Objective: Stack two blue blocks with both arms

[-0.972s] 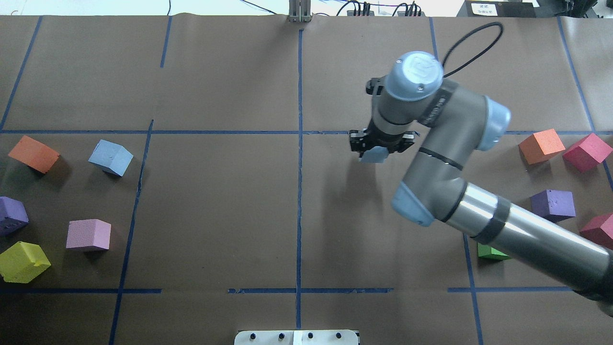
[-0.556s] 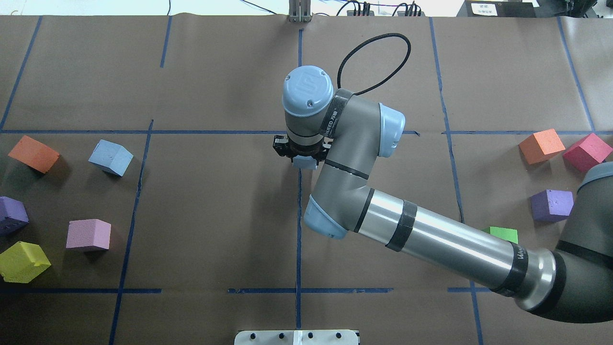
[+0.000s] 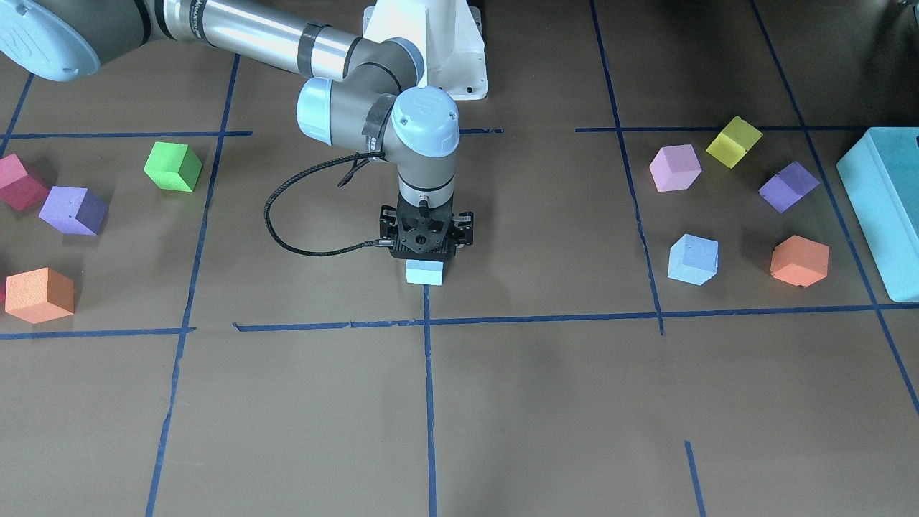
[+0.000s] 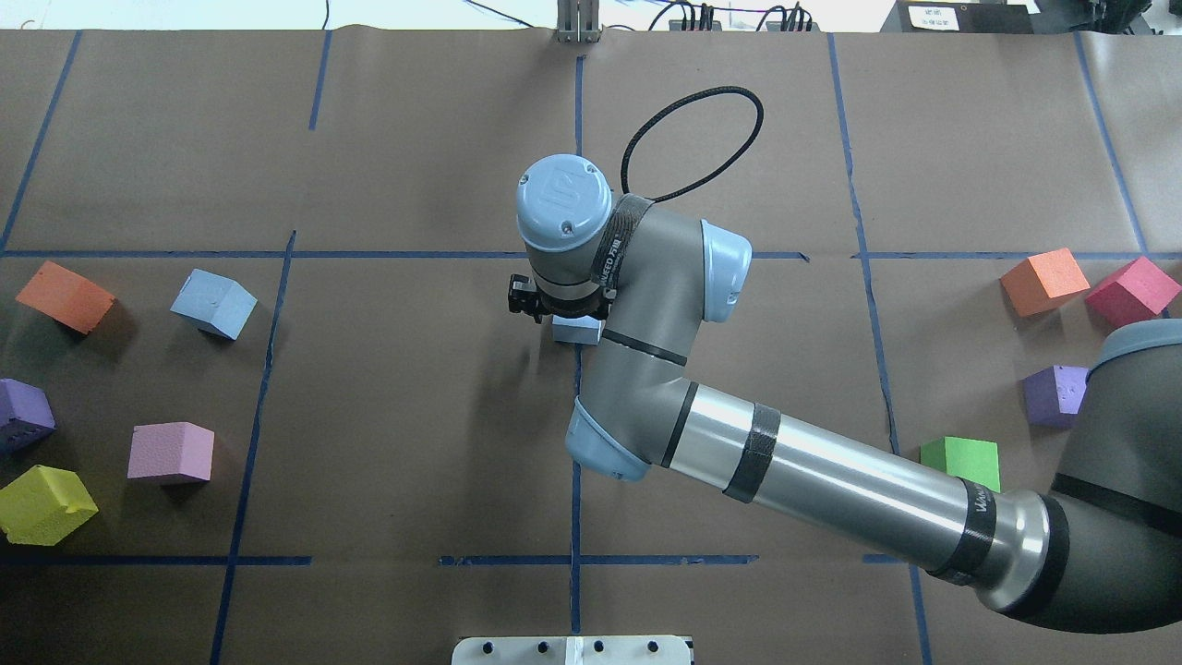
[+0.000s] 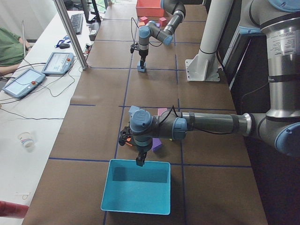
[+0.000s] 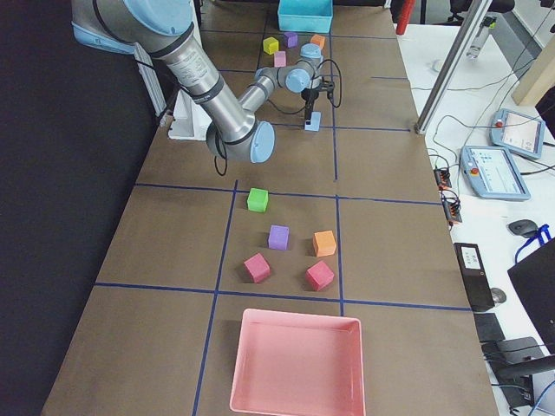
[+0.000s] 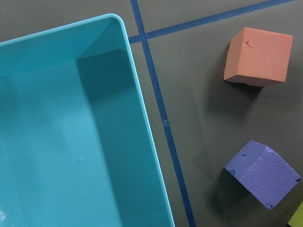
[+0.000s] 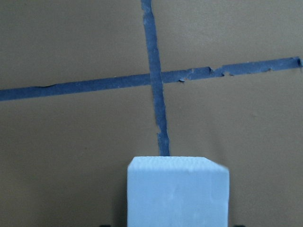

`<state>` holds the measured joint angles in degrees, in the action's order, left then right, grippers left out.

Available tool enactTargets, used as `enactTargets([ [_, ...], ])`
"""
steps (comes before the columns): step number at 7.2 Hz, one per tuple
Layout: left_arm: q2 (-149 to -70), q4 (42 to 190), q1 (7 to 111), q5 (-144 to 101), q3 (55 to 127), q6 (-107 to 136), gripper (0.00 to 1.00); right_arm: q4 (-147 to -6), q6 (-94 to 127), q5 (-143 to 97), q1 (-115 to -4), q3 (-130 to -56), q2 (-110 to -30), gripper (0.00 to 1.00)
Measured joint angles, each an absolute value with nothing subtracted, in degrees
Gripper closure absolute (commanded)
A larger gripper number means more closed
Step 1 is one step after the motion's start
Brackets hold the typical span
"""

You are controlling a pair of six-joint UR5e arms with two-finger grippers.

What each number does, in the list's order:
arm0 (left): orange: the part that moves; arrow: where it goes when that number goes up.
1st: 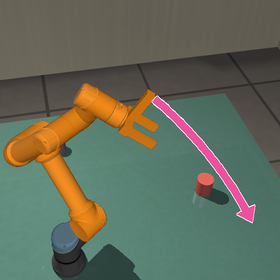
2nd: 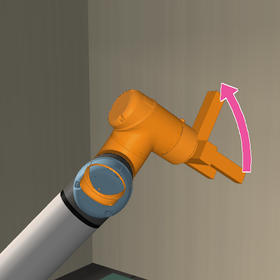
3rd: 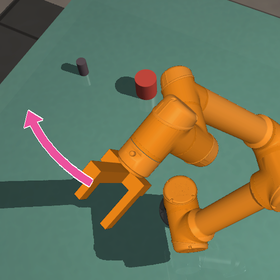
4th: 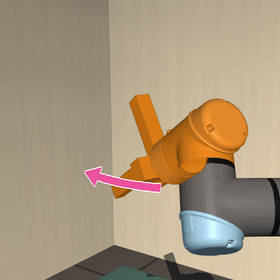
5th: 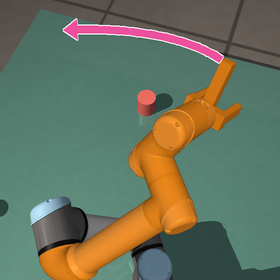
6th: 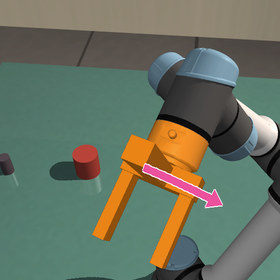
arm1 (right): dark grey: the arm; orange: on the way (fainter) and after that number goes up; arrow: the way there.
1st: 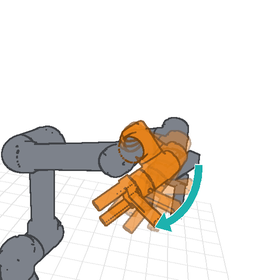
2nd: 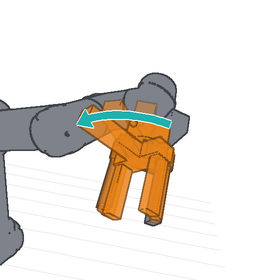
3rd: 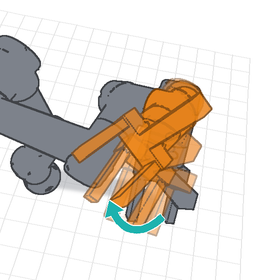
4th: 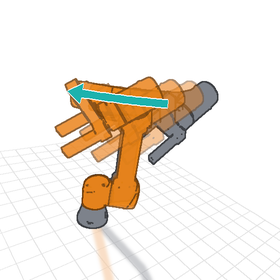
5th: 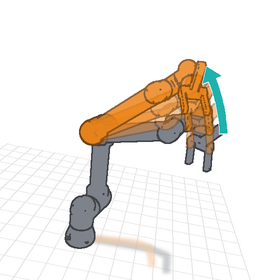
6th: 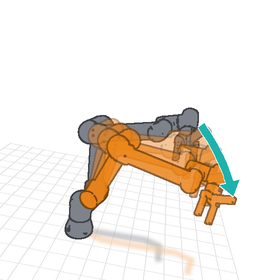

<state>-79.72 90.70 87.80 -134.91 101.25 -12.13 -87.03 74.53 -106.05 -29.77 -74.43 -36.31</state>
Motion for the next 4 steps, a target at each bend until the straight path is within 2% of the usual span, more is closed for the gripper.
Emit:
enactTargets([
  [2, -79.72, 90.7, 87.8, -134.89, 101.23, -12.13, 0.0, -87.59, 74.25, -106.95, -31.05, -75.72, -35.54, 0.0],
  [4, -79.88, 90.76, 87.74, -134.78, 100.63, -12.13, 0.0, -93.27, 70.64, -111.22, -35.63, -81.22, -35.99, 0.0],
])
